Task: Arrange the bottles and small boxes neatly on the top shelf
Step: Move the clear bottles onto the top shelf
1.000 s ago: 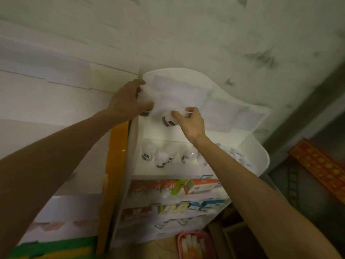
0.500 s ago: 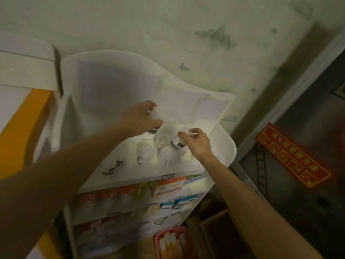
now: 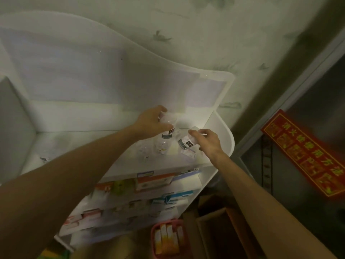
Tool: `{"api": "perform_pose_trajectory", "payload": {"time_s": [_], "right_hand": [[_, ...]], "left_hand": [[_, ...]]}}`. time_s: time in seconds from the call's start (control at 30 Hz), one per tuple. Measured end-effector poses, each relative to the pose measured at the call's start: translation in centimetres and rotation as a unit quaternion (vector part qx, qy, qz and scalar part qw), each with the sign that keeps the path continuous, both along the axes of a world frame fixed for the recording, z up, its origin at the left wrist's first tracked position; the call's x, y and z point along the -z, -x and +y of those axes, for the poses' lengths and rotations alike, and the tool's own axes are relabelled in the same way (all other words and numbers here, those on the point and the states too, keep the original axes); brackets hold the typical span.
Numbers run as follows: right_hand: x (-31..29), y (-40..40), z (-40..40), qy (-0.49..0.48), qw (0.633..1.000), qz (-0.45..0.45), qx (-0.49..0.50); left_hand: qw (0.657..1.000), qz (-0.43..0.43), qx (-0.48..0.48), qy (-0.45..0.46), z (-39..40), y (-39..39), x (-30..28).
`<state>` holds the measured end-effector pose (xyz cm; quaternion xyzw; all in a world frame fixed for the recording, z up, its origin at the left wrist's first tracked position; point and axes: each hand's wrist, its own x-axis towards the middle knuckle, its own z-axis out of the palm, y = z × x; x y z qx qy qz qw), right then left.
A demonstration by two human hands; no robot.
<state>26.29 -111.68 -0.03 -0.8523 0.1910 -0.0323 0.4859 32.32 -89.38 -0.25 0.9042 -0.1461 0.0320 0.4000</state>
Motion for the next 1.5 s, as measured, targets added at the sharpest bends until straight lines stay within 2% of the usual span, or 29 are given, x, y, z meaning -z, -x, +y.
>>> {"api": "perform_pose_trajectory", "payload": {"time_s": [0.2,0.47,0.6,0.83,1.0,1.17,1.5], "right_hand": [[0.4,-2.1,3.7,-0.007,0.997,-0.011,-0.082],[1.0,-2.7,13.4,0.009,0.980,-0.047,-0.195],[0.9,-2.5,19.0,0.008,0.972,-0.058,-0.228],[0.6,-3.5,27.9,0.008,0.967,-0.061,-0.247],[2.1,-5.2,32.1,0.034,0.961,-0.033,-0.271],[4.9,-6.4,34.7,0.061,0.957,-0.015,-0.282],[9.3,-7.3,36.8,0.095,0.948,0.043,-0.300]], "left_hand": [[0.998,0.018,-0.037,-0.050,3.6,-0.3,-0.4],[0.978,0.081,-0.127,-0.142,15.1,1.9,-1.6],[0.963,0.116,-0.175,-0.172,20.9,3.3,-2.0],[0.946,0.145,-0.185,-0.225,28.0,4.4,-1.6],[0.935,0.144,-0.225,-0.233,30.5,3.6,0.7],[0.944,0.100,-0.239,-0.205,31.2,1.8,2.4],[0.930,0.167,-0.218,-0.243,31.1,0.6,5.5]]}}
